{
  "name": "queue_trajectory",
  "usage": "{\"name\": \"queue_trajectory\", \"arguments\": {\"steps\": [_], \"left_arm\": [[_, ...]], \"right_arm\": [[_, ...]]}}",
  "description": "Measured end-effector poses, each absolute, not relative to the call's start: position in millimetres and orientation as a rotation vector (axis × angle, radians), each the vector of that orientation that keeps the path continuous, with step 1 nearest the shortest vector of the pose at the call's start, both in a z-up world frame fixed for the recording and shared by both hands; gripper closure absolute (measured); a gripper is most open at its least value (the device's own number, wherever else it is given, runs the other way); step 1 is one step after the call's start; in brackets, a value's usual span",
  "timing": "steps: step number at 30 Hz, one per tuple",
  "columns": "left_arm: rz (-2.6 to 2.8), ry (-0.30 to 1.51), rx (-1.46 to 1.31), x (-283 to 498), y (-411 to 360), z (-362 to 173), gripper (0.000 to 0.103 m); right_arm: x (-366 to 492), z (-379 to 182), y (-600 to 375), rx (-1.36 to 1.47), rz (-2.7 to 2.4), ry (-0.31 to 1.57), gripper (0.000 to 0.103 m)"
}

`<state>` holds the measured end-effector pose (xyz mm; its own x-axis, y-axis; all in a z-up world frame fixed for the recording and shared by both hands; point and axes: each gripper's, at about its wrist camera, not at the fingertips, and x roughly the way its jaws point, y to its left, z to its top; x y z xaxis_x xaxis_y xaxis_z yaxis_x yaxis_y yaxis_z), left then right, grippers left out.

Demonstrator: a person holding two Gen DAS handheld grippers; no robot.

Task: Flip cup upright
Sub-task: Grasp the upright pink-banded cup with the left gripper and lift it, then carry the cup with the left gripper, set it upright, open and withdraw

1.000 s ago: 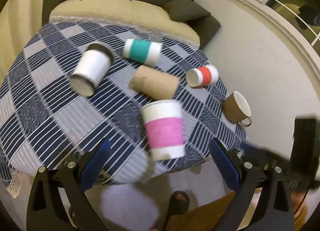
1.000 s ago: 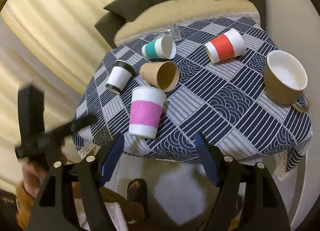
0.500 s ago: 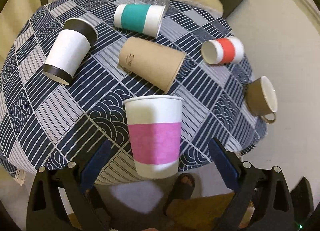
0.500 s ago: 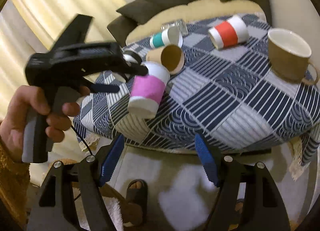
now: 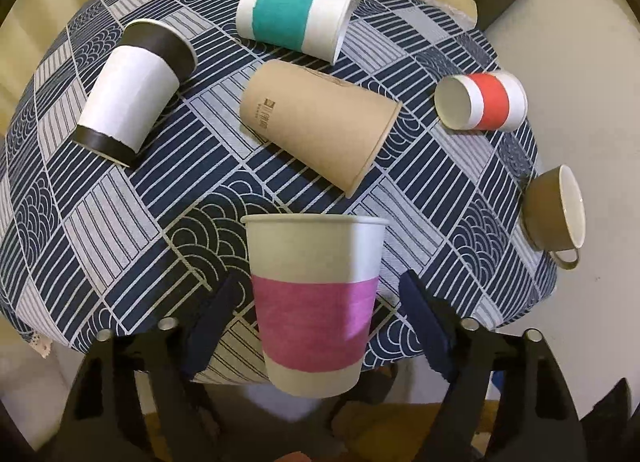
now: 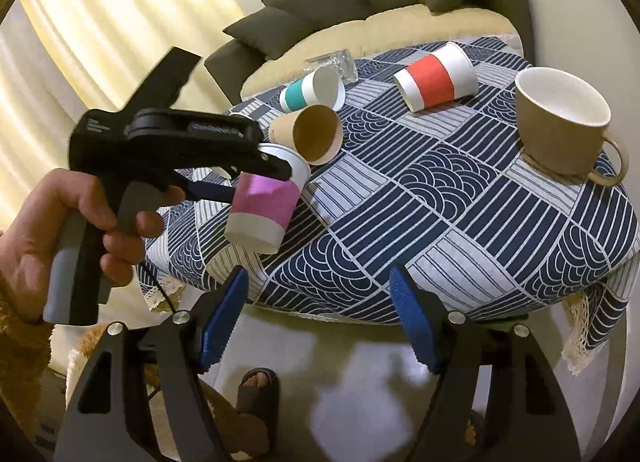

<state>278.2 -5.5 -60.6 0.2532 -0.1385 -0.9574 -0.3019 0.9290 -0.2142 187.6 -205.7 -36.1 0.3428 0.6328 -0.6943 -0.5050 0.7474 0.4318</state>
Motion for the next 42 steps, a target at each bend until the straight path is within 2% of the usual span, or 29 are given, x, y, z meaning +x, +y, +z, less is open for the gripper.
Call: {"name": "queue_trajectory", "arguments": {"steps": [20, 25, 30, 42], "left_arm": [[0.106, 1.306, -0.3, 282, -15, -63, 0.04], [0.097, 1.257, -0.298, 272, -13, -54, 0.04], [0.073, 1.153, -0.267, 250, -14, -39, 0.04], [0.057, 0.648, -0.22, 172, -17, -14, 0.04]], "right_arm": [[187, -37, -204, 0.143, 0.742, 0.981, 0.031], [188, -38, -207, 0.151, 0.738, 0.981, 0.031], [187, -37, -207, 0.147, 0.741, 0.977, 0.031], [177, -24, -212, 0.122, 0.719, 0.886, 0.031]]}}
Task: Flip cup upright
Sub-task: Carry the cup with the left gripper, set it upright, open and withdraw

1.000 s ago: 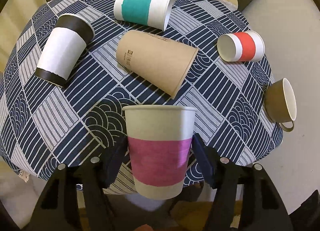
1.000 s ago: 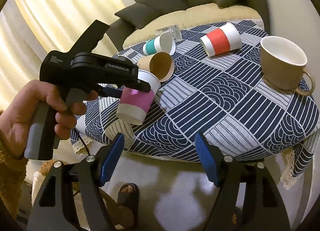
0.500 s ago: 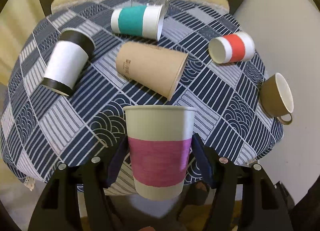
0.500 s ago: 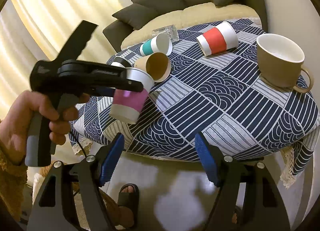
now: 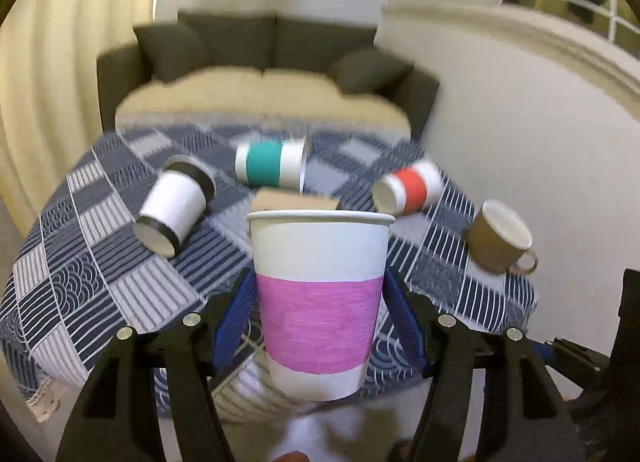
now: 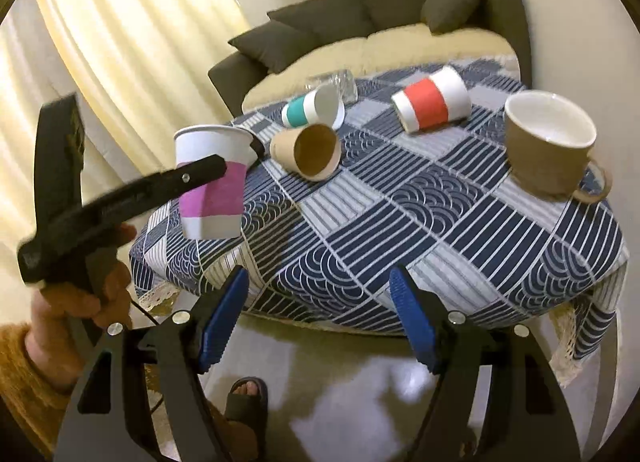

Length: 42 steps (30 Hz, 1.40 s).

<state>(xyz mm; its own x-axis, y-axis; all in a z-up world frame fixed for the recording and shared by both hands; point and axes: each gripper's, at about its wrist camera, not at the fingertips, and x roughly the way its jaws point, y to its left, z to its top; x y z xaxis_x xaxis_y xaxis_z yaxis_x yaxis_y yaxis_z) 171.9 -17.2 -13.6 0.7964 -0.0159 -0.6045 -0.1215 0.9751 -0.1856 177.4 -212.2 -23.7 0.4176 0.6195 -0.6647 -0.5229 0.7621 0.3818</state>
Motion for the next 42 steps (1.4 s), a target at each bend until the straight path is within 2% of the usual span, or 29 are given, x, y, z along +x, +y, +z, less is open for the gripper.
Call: {"name": "queue_trajectory", "arguments": {"steps": [8, 18, 27, 42], "left_arm": [[0.149, 0.345, -0.152, 144, -33, -36, 0.04], [0.273, 0.193, -0.07, 131, -61, -70, 0.039], [0.305, 0.14, -0.057, 142, -63, -86, 0.038], [0.303, 0.153, 0.005, 145, -73, -111, 0.037]], "right_arm": [[172, -12, -222, 0.127, 0.708, 0.801, 0.031], [177, -18, -222, 0.108, 0.669, 0.815, 0.031], [182, -26, -214, 0.074, 0.637, 0.839, 0.031], [190, -35, -208, 0.045, 0.612, 0.868, 0.031]]}}
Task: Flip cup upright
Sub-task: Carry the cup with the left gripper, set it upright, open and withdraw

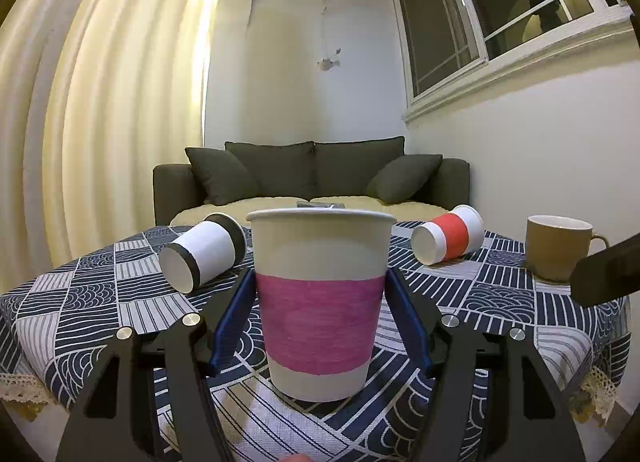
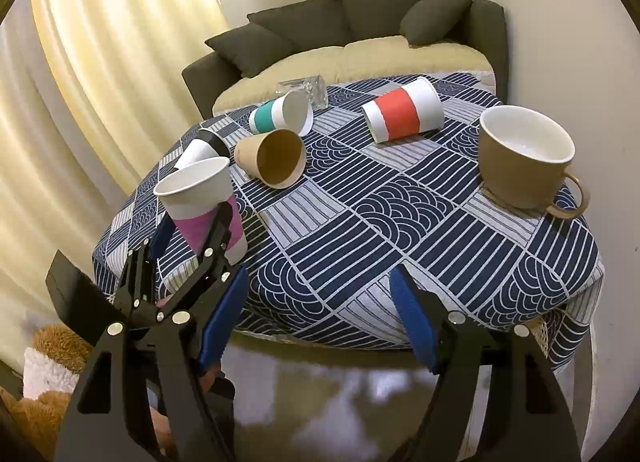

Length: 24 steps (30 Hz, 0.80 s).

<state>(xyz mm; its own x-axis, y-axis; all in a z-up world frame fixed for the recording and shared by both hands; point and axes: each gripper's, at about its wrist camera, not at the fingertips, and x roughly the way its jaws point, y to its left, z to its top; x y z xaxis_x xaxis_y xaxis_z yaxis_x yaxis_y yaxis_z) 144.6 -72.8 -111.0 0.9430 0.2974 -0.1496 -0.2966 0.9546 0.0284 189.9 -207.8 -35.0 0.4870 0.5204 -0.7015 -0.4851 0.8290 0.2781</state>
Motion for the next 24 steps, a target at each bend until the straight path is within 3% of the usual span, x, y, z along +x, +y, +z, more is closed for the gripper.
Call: {"name": "queue_trajectory", "arguments": {"steps": [10, 14, 20, 24], "left_arm": [[0.3, 0.189, -0.022, 143, -68, -113, 0.037], [0.3, 0.188, -0.031, 142, -65, -112, 0.024], [0.293, 0.195, -0.03, 140, -65, -109, 0.022], [0.293, 0.203, -0.022, 137, -65, -107, 0.014]], "right_arm": [[189, -34, -207, 0.04, 0.616, 0.864, 0.031], [189, -34, -207, 0.04, 0.616, 0.865, 0.031], [187, -33, -208, 0.039, 0.616, 0.856, 0.031], [186, -29, -212, 0.059, 0.624, 0.831, 0.03]]}}
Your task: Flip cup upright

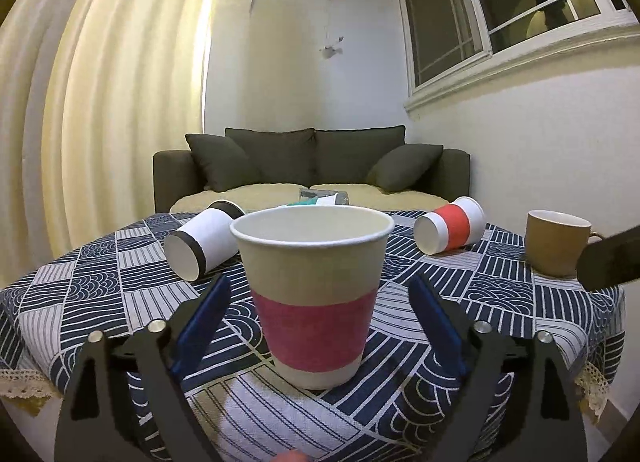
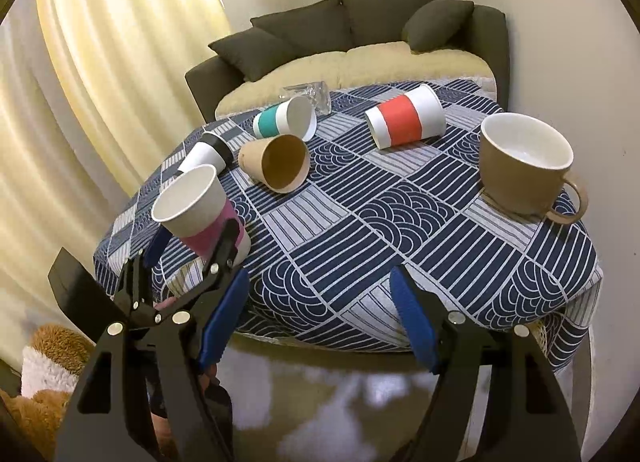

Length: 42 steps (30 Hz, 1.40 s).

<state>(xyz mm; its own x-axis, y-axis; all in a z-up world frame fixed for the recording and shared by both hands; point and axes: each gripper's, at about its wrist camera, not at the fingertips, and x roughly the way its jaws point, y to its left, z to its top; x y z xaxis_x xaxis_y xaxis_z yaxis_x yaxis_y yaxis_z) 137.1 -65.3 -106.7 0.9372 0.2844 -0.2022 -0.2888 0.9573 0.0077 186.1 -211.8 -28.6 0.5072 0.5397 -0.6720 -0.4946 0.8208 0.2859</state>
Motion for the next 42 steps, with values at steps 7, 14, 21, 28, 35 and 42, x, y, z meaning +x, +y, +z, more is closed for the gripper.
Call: {"name": "queue_trajectory", "arguments": {"steps": [7, 14, 21, 28, 35, 42], "left_arm": [[0.284, 0.235, -0.009, 121, -63, -88, 0.01], [0.224, 0.289, -0.018, 92, -59, -53, 0.007], [0.182, 0.311, 0.017, 58, -60, -22, 0.007], [0.163, 0.333, 0.024, 26, -53, 4, 0.007], [0.126, 0.373, 0.009, -1, -36, 8, 0.007], [0.158, 0.401, 0.005, -12, -24, 3, 0.007]], "right_arm": [[178, -18, -220, 0.103, 0.65, 0.778, 0.029], [158, -3, -234, 0.136, 0.675, 0.699, 0.019], [136, 5, -236, 0.102, 0.69, 0.655, 0.019], [105, 7, -224, 0.001, 0.715, 0.627, 0.019], [82, 10, -213, -0.064, 0.724, 0.603, 0.019], [80, 7, -212, -0.017, 0.74, 0.646, 0.019]]}}
